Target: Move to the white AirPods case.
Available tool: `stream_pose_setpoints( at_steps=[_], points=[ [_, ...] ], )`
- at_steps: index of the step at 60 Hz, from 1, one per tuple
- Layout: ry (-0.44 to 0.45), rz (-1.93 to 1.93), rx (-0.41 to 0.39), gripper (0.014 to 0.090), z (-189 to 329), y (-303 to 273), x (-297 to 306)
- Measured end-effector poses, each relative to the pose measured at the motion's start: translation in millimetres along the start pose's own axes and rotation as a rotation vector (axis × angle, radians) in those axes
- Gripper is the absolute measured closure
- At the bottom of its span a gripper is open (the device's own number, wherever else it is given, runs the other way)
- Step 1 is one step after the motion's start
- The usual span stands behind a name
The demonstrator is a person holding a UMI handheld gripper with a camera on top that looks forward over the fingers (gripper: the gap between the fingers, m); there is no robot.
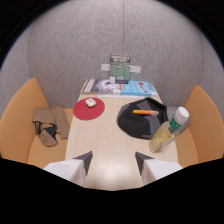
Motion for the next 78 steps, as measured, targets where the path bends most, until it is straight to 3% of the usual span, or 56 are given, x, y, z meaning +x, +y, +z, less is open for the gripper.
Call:
stream_pose_setpoints(
  at_steps=[22, 45, 78],
  points=[
    [-0.056, -0.042, 0.018, 0.0177, 40, -32, -50],
    [-0.083, -0.042, 0.073, 0.0176, 151, -113, -96],
    [-0.049, -0.04, 0.046, 0.0177, 278, -169, -127]
  ],
)
